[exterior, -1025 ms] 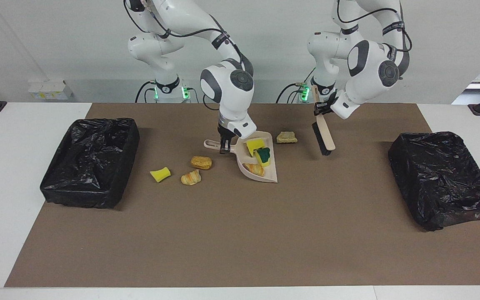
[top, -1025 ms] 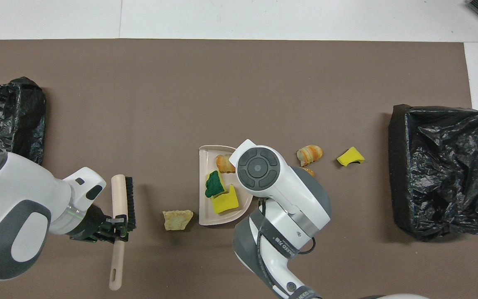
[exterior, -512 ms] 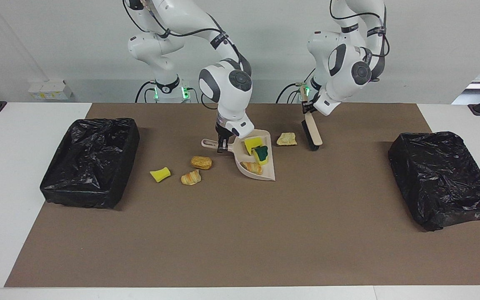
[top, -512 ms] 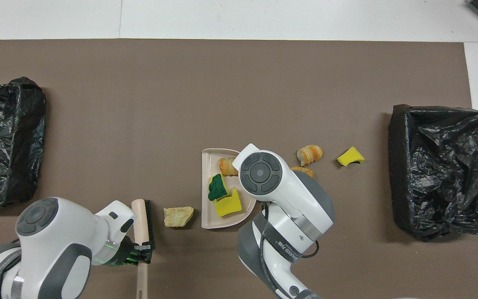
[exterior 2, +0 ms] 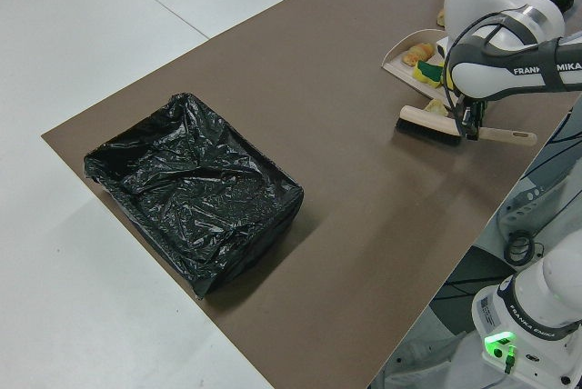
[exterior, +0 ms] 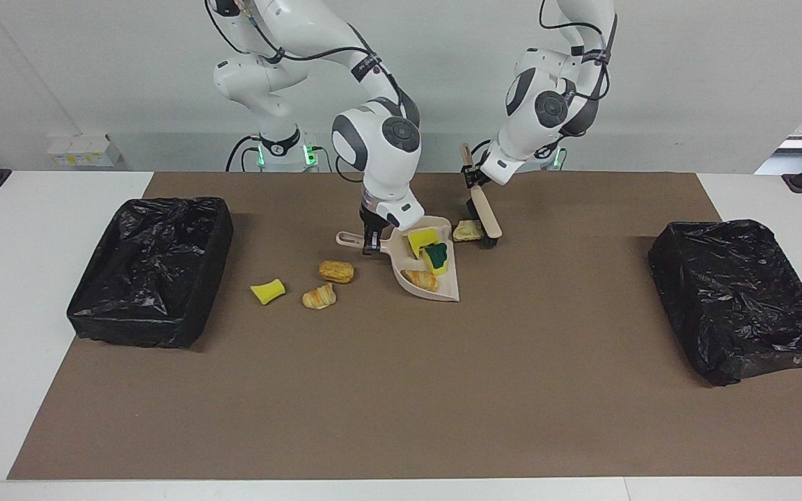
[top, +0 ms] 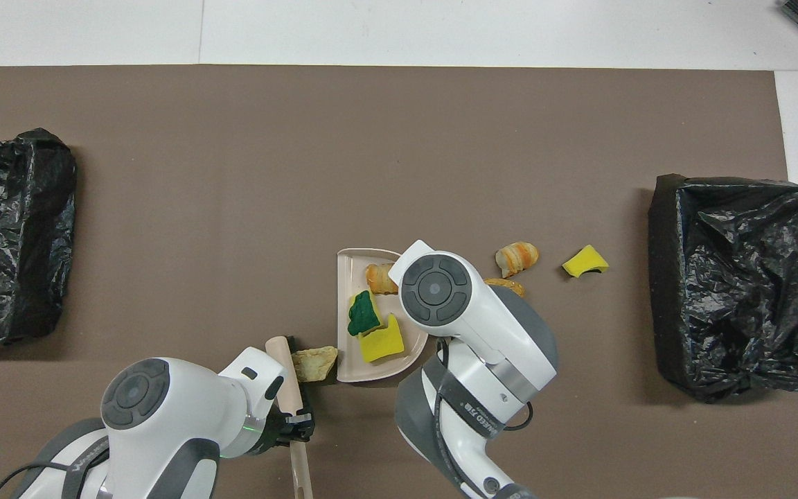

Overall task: Sweep and dump trash in bin
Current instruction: 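Brush the remaining pieces into the dustpan with the left gripper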

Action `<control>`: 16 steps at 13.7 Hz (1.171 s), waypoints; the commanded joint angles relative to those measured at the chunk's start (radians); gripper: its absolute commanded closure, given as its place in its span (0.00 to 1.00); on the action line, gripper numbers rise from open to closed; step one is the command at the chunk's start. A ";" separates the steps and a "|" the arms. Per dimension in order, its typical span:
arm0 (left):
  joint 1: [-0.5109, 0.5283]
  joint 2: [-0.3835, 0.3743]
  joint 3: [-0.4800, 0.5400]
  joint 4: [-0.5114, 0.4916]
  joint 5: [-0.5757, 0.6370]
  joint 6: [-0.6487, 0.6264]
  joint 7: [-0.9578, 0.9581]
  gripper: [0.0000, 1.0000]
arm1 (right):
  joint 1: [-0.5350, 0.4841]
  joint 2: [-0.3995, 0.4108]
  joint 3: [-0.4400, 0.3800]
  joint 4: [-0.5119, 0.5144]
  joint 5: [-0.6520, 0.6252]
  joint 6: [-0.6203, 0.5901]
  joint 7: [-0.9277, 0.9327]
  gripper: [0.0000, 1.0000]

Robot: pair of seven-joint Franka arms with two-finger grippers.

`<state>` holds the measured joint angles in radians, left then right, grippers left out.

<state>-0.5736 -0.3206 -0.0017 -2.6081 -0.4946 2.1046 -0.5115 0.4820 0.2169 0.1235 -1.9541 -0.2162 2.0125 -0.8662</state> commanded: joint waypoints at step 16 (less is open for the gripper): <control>-0.049 0.210 0.025 0.250 -0.121 0.128 0.014 1.00 | -0.043 -0.031 0.005 -0.034 -0.018 0.005 -0.072 1.00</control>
<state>-0.6446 -0.1085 0.0078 -2.3815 -0.6502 2.3041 -0.5268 0.4741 0.2143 0.1224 -1.9604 -0.2204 2.0124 -0.8768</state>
